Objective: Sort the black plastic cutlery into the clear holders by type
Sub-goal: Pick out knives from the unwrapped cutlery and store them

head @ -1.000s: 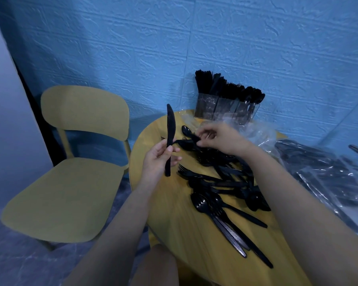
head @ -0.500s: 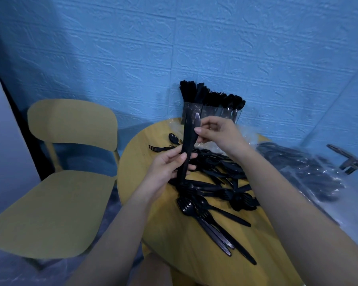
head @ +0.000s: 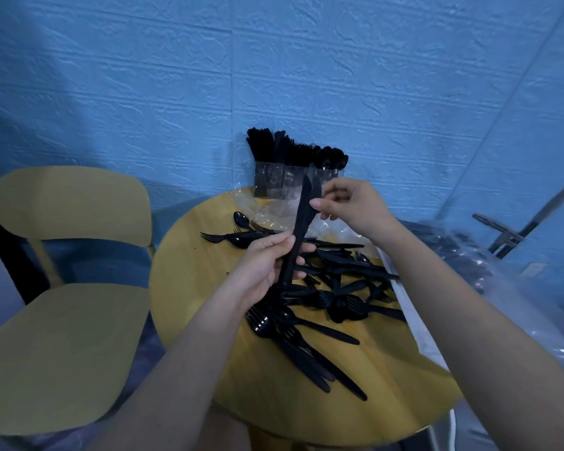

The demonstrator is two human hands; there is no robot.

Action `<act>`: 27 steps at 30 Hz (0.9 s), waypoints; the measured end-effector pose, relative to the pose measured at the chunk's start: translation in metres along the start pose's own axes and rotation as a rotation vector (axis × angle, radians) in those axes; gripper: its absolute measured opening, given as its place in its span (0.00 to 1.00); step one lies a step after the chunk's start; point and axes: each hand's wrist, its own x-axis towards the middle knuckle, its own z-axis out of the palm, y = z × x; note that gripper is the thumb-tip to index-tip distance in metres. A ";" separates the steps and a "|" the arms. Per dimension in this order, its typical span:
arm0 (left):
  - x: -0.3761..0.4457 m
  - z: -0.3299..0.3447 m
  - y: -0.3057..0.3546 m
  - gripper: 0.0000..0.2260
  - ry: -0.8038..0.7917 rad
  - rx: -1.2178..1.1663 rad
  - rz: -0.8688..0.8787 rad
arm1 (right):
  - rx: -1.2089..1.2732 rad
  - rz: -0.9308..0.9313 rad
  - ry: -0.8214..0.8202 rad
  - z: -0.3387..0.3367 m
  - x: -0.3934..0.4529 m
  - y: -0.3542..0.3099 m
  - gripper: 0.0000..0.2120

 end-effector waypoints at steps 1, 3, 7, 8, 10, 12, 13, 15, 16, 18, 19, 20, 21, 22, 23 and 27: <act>0.000 0.003 0.000 0.10 -0.025 0.000 -0.011 | -0.031 0.010 0.014 -0.003 -0.001 0.002 0.07; 0.001 0.009 0.000 0.11 -0.074 0.043 -0.023 | -0.082 0.025 0.036 -0.008 -0.002 0.006 0.08; 0.005 0.015 -0.005 0.15 -0.003 0.220 0.013 | -0.178 0.028 0.034 -0.018 -0.005 0.015 0.07; 0.006 0.013 -0.005 0.15 0.057 0.227 0.027 | -0.241 0.021 0.022 -0.020 -0.007 0.019 0.07; 0.008 0.005 -0.004 0.16 0.171 0.213 0.053 | -0.463 0.006 -0.084 -0.022 -0.010 0.030 0.03; 0.007 -0.005 -0.002 0.16 0.238 0.204 0.068 | -0.657 -0.008 -0.269 -0.015 -0.013 0.041 0.03; 0.006 -0.009 -0.001 0.16 0.257 0.203 0.069 | -0.712 -0.017 -0.343 -0.008 -0.014 0.047 0.06; 0.005 -0.013 -0.001 0.16 0.280 0.196 0.065 | -0.797 -0.043 -0.433 0.009 -0.015 0.052 0.12; 0.004 -0.015 -0.001 0.16 0.286 0.189 0.063 | -0.854 -0.068 -0.465 0.016 -0.015 0.054 0.15; 0.002 -0.018 -0.002 0.15 0.295 0.166 0.055 | -0.972 -0.110 -0.516 0.028 -0.013 0.061 0.17; 0.001 -0.019 -0.003 0.15 0.297 0.155 0.051 | -1.011 -0.116 -0.531 0.032 -0.013 0.064 0.17; 0.000 -0.020 -0.003 0.14 0.301 0.148 0.047 | -1.030 -0.124 -0.535 0.035 -0.013 0.066 0.17; -0.001 -0.021 -0.004 0.14 0.305 0.149 0.046 | -1.031 -0.128 -0.532 0.036 -0.014 0.067 0.16; -0.002 -0.022 -0.004 0.14 0.311 0.157 0.048 | -1.009 -0.126 -0.521 0.035 -0.014 0.067 0.15; -0.004 -0.024 -0.004 0.14 0.315 0.168 0.054 | -0.961 -0.114 -0.495 0.034 -0.015 0.065 0.14; -0.005 -0.028 -0.006 0.14 0.308 0.174 0.070 | -0.642 -0.037 -0.238 0.014 -0.016 0.044 0.11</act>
